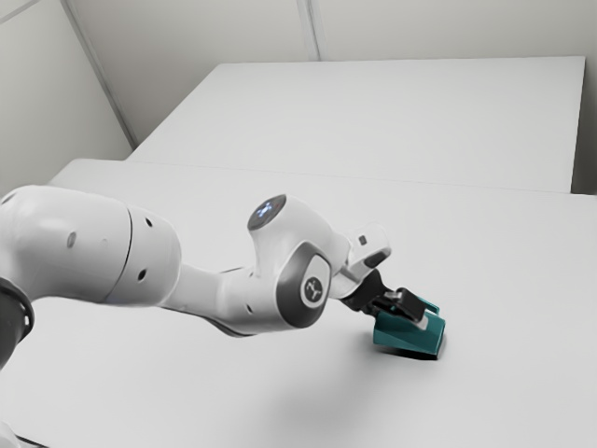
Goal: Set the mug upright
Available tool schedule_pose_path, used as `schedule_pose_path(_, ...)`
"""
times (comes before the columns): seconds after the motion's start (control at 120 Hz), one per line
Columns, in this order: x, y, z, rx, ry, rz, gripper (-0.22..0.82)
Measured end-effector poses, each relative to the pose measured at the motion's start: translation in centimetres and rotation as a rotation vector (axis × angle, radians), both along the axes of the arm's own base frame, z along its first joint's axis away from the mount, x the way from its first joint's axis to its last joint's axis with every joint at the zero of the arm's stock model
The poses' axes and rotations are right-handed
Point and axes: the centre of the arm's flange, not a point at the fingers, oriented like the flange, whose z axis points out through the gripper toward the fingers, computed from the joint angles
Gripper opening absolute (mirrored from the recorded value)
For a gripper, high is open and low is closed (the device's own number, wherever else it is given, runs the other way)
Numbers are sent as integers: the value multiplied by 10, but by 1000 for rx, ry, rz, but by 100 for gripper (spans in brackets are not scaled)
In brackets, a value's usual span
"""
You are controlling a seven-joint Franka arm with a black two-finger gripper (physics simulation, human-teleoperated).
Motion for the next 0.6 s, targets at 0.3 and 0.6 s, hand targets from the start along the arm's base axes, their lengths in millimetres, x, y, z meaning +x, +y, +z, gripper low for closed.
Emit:
schedule_pose_path(0.3, -6, -13, 16, -59, -3, 21, 25)
schedule_pose_path(0.6, 12, -32, 35, -98, -12, -3, -10)
